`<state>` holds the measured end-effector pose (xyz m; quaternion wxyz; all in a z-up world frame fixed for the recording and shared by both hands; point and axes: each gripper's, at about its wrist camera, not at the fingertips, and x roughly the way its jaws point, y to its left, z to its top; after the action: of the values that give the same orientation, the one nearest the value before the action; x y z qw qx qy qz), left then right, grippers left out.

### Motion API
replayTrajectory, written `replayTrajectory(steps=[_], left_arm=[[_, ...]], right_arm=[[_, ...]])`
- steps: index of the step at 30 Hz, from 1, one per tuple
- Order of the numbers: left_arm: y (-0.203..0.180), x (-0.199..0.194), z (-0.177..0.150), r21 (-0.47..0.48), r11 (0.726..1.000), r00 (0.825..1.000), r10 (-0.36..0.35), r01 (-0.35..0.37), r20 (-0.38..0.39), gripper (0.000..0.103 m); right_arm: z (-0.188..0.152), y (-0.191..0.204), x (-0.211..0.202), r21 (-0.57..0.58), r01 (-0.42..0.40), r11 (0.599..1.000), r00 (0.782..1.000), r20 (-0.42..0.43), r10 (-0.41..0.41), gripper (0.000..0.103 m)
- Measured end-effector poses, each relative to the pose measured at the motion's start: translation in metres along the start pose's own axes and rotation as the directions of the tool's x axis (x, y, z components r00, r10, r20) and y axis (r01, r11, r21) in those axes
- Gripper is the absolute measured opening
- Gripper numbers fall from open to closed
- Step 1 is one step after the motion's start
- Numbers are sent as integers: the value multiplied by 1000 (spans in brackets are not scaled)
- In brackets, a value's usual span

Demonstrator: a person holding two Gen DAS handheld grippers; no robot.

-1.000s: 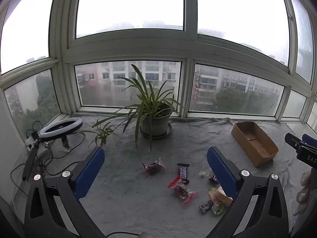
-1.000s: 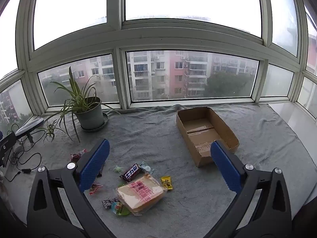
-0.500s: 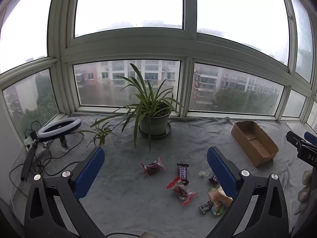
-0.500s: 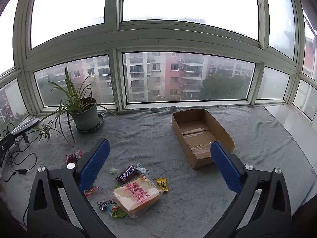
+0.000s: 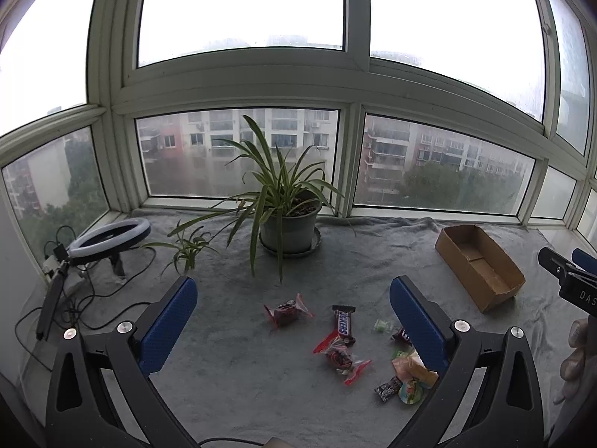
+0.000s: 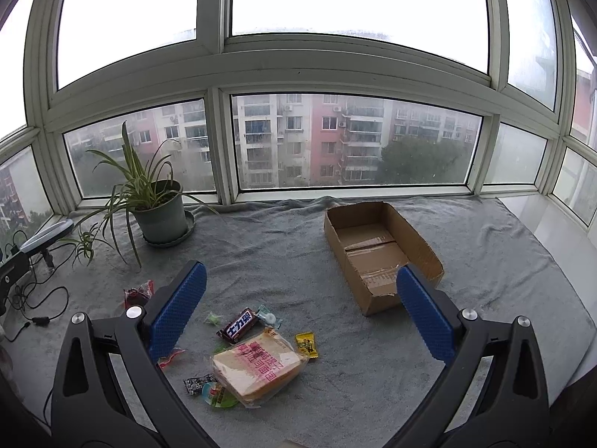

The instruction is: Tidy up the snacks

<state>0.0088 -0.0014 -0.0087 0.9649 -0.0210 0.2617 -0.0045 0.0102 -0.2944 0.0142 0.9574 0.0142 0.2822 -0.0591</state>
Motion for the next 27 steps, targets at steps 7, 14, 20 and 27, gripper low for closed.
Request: replayTrajectory(steps=[7,14,20,27], left_arm=[[-1,3,2,0,1000,1000,-3,3,-9,102],[-1,5,2,-4,1000,1000,-7,7,-12,102],[-3,6,1,3,1000,1000,-10,10,-15,102],[-6,10,2,13,1000,1000,-17,18,-22,102]], right_arm=[[0,0,1,2,-1,1000,1000,-4,1,103],[-1,0,2,2,0,1000,1000,-5,0,103],[-4,-2,3,-1,5,1000,1000,-6,-5,103],[-6,-3,6,1,8,1000,1000,-13,-8,103]])
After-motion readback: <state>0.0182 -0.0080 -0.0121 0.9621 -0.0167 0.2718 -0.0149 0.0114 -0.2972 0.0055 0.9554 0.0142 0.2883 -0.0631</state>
